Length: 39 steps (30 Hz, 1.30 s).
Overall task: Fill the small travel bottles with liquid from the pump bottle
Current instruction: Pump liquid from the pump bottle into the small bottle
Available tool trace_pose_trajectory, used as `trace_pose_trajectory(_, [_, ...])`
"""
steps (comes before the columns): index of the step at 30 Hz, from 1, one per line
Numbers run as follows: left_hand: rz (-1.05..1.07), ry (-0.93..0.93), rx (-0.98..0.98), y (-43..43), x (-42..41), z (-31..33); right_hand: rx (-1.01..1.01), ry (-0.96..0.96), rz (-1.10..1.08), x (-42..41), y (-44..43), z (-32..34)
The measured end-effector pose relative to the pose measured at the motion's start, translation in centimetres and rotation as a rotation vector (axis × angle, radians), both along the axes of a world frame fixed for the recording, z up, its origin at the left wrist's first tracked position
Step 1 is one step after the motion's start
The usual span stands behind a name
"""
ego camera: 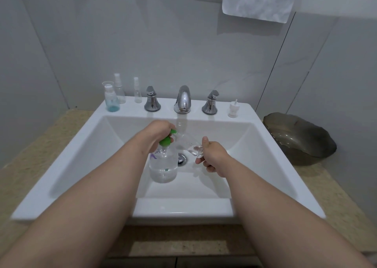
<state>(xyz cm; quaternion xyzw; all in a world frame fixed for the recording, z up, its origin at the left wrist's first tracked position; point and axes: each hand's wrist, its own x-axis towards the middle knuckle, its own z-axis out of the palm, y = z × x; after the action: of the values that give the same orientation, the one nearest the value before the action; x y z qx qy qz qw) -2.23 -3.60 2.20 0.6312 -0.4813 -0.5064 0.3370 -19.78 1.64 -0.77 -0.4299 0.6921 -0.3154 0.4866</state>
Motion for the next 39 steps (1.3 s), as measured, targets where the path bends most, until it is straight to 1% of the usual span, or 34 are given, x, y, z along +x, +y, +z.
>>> trace_pose_trajectory(6, [-0.028,-0.026,0.005,0.08,0.04,0.11,0.01,0.025,0.0,0.06,0.01,-0.01])
trace_pose_trajectory(14, [-0.044,-0.025,-0.001,-0.25,0.23,-0.12,0.016,0.005,0.002,-0.02,0.05,-0.16])
trace_pose_trajectory(22, [-0.032,0.146,0.018,0.05,0.87,-0.25,0.012,0.004,-0.004,-0.09,-0.1,-0.23])
trace_pose_trajectory(30, [-0.001,0.125,0.009,-0.21,0.56,-0.34,0.014,0.006,-0.013,-0.15,-0.15,-0.23])
trace_pose_trajectory(39, [-0.035,0.076,-0.005,0.42,0.17,0.4,0.016,0.001,-0.019,-0.29,-0.19,-0.44])
